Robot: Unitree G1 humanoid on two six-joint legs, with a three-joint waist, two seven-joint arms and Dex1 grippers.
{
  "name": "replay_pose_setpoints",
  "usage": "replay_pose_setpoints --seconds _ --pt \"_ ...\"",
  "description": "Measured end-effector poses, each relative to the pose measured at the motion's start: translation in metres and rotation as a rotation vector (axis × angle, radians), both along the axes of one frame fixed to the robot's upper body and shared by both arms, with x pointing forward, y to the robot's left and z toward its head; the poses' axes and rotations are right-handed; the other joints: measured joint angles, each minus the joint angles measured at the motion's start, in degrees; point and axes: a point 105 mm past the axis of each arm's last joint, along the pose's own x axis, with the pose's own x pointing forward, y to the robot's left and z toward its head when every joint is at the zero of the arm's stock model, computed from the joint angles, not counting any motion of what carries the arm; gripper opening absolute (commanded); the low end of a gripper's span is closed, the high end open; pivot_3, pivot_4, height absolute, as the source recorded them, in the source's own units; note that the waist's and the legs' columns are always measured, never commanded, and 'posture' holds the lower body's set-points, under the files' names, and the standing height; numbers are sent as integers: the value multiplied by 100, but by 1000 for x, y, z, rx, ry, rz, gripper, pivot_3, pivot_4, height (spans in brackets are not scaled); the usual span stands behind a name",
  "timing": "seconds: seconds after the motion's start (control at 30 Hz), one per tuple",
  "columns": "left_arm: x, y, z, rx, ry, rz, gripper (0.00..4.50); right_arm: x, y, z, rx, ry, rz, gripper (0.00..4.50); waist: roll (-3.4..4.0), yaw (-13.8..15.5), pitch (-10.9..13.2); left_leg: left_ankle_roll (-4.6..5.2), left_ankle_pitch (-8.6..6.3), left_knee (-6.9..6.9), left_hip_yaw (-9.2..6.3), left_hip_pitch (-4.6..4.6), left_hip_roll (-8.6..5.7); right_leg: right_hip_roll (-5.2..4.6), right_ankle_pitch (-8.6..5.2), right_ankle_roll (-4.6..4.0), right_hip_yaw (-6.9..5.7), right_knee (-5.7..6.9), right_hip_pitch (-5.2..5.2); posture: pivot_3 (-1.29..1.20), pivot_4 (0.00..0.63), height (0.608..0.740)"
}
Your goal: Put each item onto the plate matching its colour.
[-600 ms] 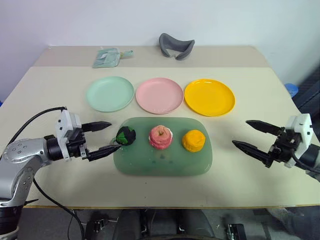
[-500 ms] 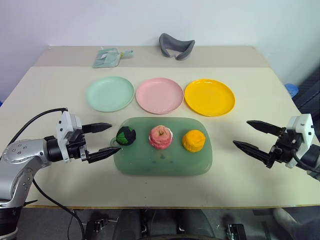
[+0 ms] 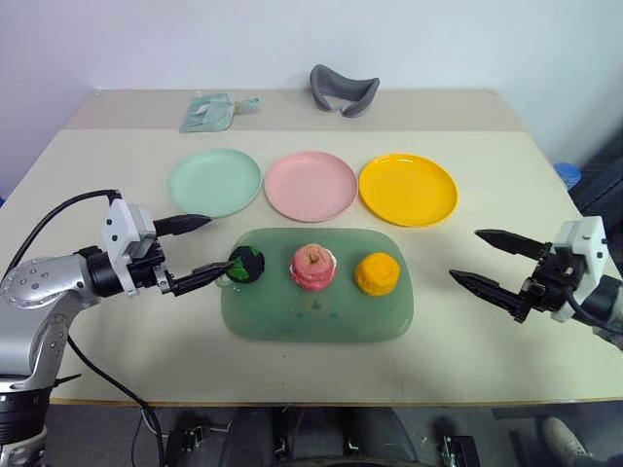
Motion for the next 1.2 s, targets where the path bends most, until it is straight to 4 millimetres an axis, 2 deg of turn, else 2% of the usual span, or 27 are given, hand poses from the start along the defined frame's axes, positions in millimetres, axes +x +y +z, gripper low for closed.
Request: replay_pose_setpoints --seconds 0.17,0.3,0.5,0.77,1.07,1.17,1.2 --pt "3 -10 -3 -26 77 -35 4500 10 29 11 4 -40 148 4479 0 -3 0 0 0 1 0 0 0 2 0 0 -1 0 0 0 150 740" --pt "13 -18 -4 -16 128 12 4500 17 53 22 10 -76 291 4479 0 3 1 0 1 2 -1 -1 -1 2 0 1 -1 0 0 0 150 740" --pt "24 -26 -7 38 152 36 4500 27 83 29 64 -107 449 4479 -1 6 3 0 1 5 0 -4 -2 2 1 1 -4 2 -2 0 150 740" --pt "29 -22 -27 103 225 93 4500 38 98 28 73 -127 487 4479 -1 13 3 0 1 7 0 -11 -1 2 1 2 -7 2 -7 0 150 740" --pt "34 -27 -59 167 307 126 4500 40 99 25 66 -137 479 4479 -1 10 3 0 1 7 0 -11 -1 3 1 2 -8 3 -7 0 150 740" --pt "39 -29 -66 171 337 150 3673 40 99 25 65 -138 477 4500 -1 11 3 0 1 9 0 -12 -1 3 1 2 -8 5 -7 0 150 740" --pt "41 -29 -67 173 333 159 3201 40 99 25 63 -138 475 4500 -1 9 3 0 1 9 0 -12 -1 3 1 2 -8 5 -7 0 150 740"
